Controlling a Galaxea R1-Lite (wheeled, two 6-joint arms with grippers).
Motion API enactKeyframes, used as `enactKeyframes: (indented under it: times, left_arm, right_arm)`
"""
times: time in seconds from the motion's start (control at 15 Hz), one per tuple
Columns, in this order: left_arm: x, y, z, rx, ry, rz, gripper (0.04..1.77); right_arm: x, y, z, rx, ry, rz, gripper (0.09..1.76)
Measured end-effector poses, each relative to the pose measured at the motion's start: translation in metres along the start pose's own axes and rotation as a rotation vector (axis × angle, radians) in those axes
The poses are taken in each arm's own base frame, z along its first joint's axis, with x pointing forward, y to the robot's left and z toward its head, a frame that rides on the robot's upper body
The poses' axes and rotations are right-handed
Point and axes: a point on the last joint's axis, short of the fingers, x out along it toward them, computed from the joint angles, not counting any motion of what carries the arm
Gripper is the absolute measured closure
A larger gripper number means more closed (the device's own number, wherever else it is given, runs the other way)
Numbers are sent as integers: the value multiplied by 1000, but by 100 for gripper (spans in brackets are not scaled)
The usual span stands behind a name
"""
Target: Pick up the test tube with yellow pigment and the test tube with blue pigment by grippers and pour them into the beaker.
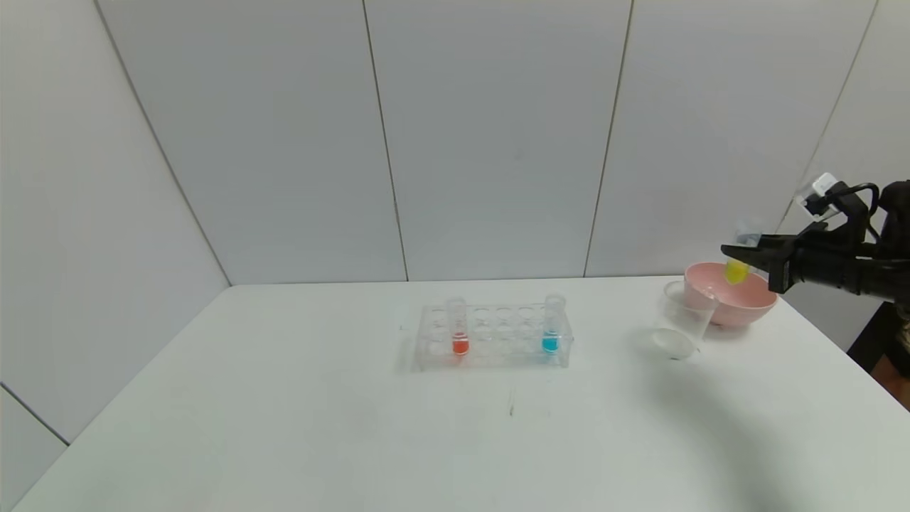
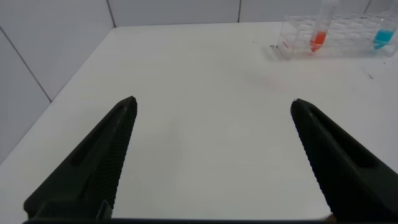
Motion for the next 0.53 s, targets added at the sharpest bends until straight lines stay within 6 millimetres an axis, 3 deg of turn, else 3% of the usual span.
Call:
enactKeyframes:
  times: [0.53]
  left_arm:
    - [0,0,0,0,0,-1,5]
  right_arm:
    - [11,-23,-1,-107,173,17,133]
